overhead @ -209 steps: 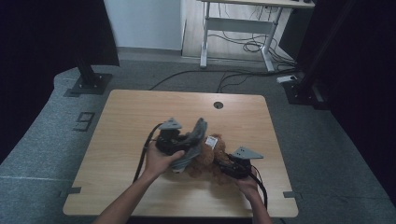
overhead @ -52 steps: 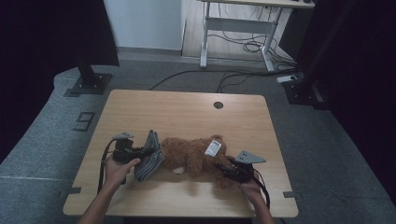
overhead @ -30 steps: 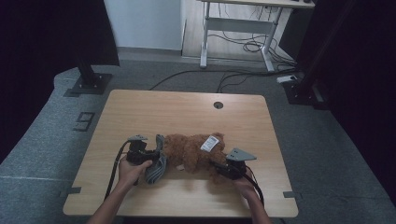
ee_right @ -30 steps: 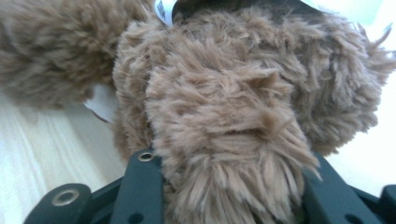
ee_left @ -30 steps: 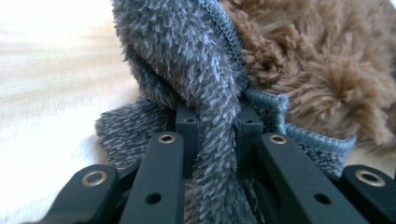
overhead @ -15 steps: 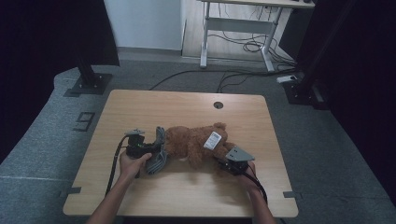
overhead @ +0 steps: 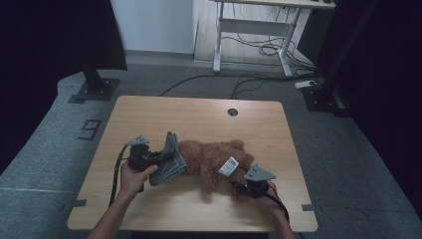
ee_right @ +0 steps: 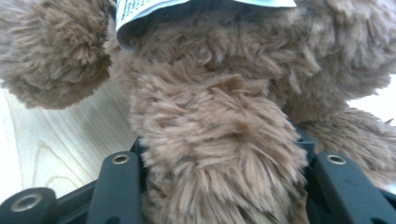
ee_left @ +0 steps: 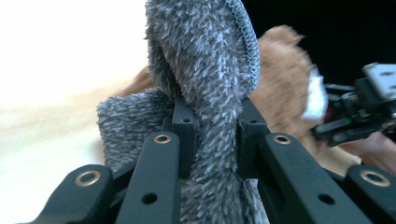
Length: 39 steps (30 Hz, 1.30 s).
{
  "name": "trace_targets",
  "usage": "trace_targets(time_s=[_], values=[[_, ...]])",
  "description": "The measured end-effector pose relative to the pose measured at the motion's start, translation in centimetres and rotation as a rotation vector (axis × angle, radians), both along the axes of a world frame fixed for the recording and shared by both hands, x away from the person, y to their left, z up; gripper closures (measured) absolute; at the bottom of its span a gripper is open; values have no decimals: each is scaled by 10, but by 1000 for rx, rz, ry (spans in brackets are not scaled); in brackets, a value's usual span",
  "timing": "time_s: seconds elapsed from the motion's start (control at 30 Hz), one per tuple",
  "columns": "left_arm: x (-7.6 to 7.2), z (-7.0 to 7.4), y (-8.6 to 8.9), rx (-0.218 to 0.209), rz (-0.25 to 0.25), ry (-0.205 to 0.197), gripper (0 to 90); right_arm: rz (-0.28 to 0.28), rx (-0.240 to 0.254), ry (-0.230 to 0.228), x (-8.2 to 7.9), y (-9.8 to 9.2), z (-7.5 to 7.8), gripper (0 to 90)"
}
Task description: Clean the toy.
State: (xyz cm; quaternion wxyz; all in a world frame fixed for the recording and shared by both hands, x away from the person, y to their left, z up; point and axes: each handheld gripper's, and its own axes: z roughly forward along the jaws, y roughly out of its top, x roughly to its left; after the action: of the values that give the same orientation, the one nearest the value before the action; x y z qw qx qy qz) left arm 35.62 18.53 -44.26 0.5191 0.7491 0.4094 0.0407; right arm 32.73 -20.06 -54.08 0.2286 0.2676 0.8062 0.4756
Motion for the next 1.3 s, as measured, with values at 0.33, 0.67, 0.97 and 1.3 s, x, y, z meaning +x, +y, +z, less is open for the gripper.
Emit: trace_targets(time_s=[0.33,0.67,0.97,1.3], values=[[13,25,-99,67,-148,-31,745,-6,42,27,0,-4,-3,436],[18,-6,-147,114,-163,10,749,-14,14,13,-1,-6,-5,558],[9,-8,-94,96,-83,-27,751,-4,13,15,-3,-9,-7,580],[-9,-3,-57,113,-50,-134,747,-5,-8,5,-10,-10,-8,578]])
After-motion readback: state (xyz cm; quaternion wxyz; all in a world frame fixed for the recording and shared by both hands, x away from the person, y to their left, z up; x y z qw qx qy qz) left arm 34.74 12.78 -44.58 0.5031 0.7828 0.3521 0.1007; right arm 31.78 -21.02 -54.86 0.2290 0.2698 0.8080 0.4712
